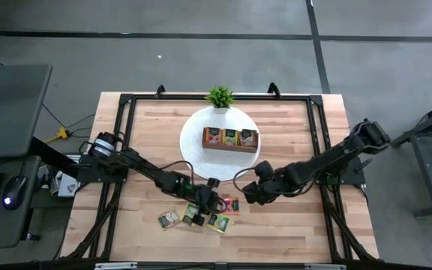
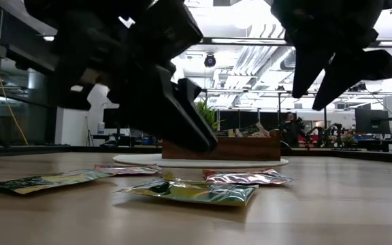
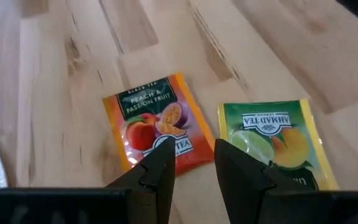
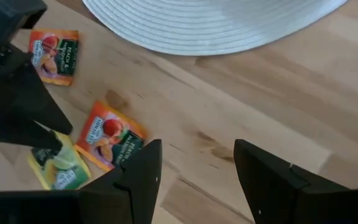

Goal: Pick & Place Tea
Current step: Put the orange tea bag into the left section of the wooden organizer

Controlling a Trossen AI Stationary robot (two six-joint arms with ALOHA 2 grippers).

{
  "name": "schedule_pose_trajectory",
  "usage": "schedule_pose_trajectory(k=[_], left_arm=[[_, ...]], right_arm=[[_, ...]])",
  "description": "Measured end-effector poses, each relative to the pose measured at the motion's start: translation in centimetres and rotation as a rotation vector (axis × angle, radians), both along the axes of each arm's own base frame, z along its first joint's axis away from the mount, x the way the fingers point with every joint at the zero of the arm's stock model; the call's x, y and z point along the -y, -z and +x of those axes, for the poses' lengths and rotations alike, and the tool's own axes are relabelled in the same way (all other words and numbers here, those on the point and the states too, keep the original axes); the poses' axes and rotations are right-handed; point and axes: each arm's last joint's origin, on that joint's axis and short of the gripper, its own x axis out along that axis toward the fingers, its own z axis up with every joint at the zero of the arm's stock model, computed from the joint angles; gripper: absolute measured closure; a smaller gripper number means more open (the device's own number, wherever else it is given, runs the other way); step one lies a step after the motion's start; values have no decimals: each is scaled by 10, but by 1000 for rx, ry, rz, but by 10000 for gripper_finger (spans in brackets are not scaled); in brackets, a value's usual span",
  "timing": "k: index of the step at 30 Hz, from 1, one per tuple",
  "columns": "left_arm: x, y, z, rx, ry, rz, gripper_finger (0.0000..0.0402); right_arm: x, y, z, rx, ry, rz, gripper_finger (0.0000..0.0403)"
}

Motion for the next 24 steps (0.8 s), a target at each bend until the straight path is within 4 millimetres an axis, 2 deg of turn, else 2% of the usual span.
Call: schedule_pose_trajectory(k=[8, 15, 24], left_arm=[[-10, 2, 2, -14, -108, 46, 291], [-22, 1, 7, -14, -98, -1, 291], [-20, -1, 8, 5, -89, -11, 291]], right_arm=[[-4, 5, 5, 27, 47, 31, 206], [-4, 5, 5, 26, 68, 47, 206], [-3, 5, 4, 14, 69, 42, 206]])
